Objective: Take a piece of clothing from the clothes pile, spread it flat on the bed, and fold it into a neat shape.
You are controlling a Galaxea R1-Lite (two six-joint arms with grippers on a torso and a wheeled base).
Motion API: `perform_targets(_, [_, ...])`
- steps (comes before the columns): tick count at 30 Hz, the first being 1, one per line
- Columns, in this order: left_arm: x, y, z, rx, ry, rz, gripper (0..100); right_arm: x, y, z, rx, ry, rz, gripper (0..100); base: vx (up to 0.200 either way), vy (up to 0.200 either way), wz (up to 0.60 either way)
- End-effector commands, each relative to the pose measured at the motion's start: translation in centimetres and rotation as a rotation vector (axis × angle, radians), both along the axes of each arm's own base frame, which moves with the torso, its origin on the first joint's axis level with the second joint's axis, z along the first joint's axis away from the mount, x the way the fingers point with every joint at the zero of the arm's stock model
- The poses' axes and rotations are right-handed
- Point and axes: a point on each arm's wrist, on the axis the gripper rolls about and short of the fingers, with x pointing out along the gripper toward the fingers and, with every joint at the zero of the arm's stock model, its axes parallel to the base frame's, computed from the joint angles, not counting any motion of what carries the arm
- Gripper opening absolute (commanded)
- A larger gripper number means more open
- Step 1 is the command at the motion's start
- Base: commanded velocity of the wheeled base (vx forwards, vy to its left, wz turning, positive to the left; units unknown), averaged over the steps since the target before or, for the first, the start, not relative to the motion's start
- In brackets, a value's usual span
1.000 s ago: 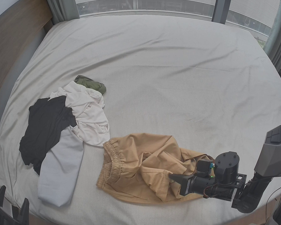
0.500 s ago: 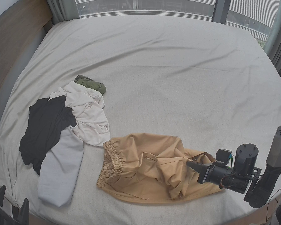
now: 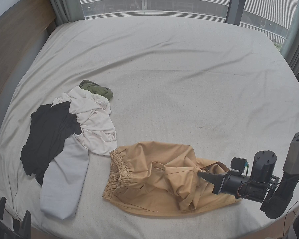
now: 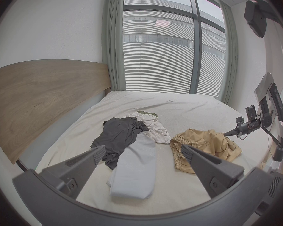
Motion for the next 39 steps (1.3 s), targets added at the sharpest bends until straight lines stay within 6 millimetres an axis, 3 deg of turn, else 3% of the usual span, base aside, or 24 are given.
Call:
perform_targets(1, [0.0, 0.0, -0.5, -0.001, 0.001, 0.0, 100, 1.1, 1.3, -0.8, 0.007, 0.001, 0.027, 0, 0.0, 0.0, 0.0])
perform_targets(6, [0.0, 0.0, -0.5, -0.001, 0.003, 0.0, 100, 2.5, 1.8, -1.7, 0.014, 0.002, 0.029, 0, 0.0, 0.0, 0.0])
perform_targets(10, [0.0, 0.0, -0.5, -0.001, 0.001, 0.0, 100, 4.5, 0.8, -1.8, 0.027, -0.018, -0.025, 0, 0.0, 0.0, 0.0])
perform_targets(15, [0.0, 0.0, -0.5, -0.001, 0.001, 0.0, 100, 5.2, -0.5, -1.4, 0.05, -0.019, -0.074, 0, 0.0, 0.0, 0.0])
perform_targets(25, [0.0, 0.0, -0.5, -0.001, 0.003, 0.0, 100, 5.5, -1.5, -1.4, 0.056, -0.013, -0.096, 0, 0.0, 0.0, 0.0])
perform_targets(31, [0.0, 0.0, -0.5, 0.001, 0.003, 0.0, 100, 4.6, -2.0, 0.0, 0.078, -0.028, -0.096, 0, 0.0, 0.0, 0.0])
perform_targets(37, [0.0, 0.0, -0.5, 0.001, 0.001, 0.0, 100, 3.8, -2.2, -0.3, 0.07, 0.002, -0.068, 0, 0.0, 0.0, 0.0])
perform_targets(38, [0.0, 0.0, -0.5, -0.001, 0.001, 0.0, 100, 3.7, -2.2, -0.4, 0.069, 0.004, -0.065, 100, 0.0, 0.0, 0.0])
perform_targets(39, [0.0, 0.0, -0.5, 0.001, 0.003, 0.0, 100, 3.8, -2.1, -0.4, 0.069, 0.001, -0.063, 100, 0.0, 0.0, 0.0])
